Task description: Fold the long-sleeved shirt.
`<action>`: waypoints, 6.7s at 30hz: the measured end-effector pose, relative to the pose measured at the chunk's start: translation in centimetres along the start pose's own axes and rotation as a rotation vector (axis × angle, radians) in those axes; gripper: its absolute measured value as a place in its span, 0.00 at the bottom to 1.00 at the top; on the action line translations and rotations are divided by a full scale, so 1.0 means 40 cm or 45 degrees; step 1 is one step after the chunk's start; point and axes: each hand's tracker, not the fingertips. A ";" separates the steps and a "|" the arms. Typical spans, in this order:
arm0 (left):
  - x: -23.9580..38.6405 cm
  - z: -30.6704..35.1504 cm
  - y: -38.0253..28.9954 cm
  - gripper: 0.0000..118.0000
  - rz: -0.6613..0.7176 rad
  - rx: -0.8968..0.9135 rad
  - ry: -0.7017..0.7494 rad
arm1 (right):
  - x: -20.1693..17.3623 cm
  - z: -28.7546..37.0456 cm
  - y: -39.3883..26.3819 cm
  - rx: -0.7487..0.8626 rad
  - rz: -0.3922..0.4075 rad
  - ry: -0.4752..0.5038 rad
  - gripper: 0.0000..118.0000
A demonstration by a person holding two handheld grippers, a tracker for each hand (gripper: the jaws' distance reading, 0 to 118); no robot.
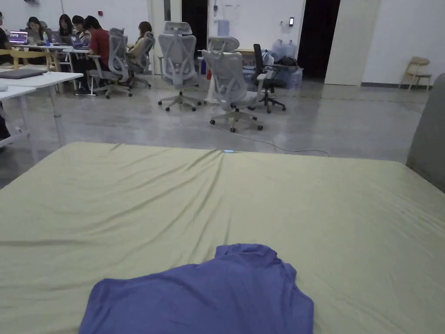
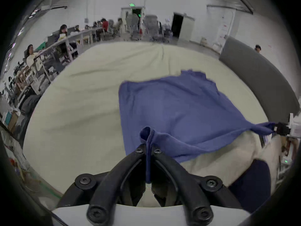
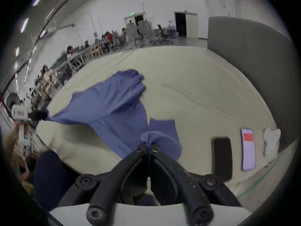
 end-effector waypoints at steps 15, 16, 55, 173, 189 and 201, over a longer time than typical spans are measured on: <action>0.046 0.038 -0.125 0.95 0.109 0.146 0.034 | 0.015 -0.034 -0.028 0.095 -0.083 -0.234 0.98; 0.055 0.055 -0.123 0.95 0.122 0.157 0.040 | 0.014 -0.028 -0.018 0.083 -0.086 -0.214 0.98; -0.059 -0.330 0.327 0.00 0.237 0.243 0.081 | -0.173 -0.906 0.740 -0.298 0.096 -0.082 0.91; 0.041 -0.072 -0.150 0.76 0.028 -0.204 0.024 | -0.055 -0.179 -0.058 -0.349 0.187 -0.182 0.57; 0.075 0.104 -0.092 0.02 0.568 0.308 -0.278 | -0.261 -0.283 0.249 0.106 0.146 0.059 0.87; 0.139 0.062 -0.017 0.02 0.266 0.357 -0.191 | -0.395 -0.954 0.754 -0.213 0.259 -0.166 0.63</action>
